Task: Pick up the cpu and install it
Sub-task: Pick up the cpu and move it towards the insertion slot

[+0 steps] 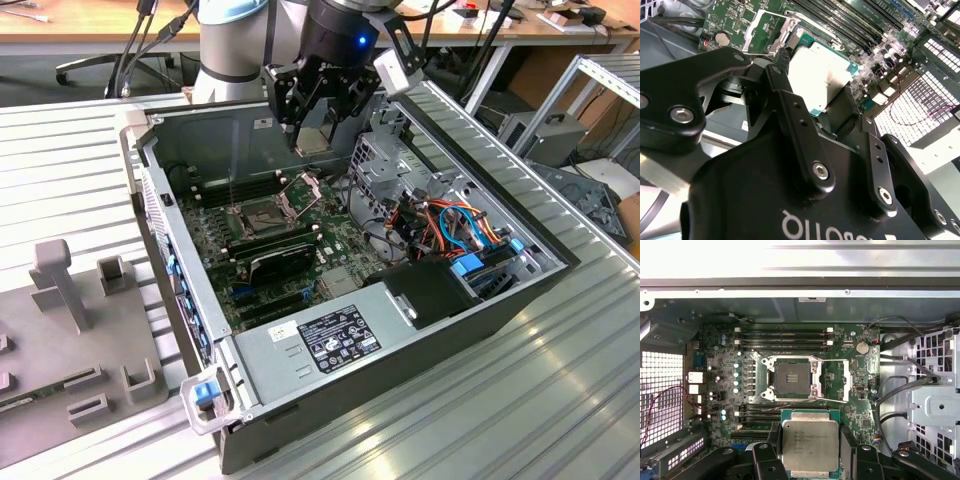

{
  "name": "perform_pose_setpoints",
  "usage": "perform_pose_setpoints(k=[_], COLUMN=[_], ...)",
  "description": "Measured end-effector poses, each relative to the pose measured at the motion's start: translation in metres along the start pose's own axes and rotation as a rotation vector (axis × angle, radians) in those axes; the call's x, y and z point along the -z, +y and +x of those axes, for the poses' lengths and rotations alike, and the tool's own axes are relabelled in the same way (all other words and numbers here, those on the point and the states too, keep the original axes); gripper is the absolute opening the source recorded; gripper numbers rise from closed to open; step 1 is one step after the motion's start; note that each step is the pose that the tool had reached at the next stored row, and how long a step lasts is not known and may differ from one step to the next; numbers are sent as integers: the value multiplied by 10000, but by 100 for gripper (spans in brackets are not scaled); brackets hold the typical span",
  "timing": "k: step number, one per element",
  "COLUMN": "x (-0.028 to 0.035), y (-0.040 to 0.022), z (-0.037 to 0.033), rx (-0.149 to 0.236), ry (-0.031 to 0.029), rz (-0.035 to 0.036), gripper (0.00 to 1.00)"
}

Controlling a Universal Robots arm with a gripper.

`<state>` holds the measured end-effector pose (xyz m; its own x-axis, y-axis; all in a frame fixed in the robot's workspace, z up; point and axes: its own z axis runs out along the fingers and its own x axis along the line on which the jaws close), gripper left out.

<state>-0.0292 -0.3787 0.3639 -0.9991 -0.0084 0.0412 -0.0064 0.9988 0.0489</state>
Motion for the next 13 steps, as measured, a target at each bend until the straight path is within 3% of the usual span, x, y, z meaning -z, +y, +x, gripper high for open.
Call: perform_pose_setpoints(k=[13], x=[-37], y=[8], z=[-1], rx=[0], ry=[0], rz=[0], gripper=[55])
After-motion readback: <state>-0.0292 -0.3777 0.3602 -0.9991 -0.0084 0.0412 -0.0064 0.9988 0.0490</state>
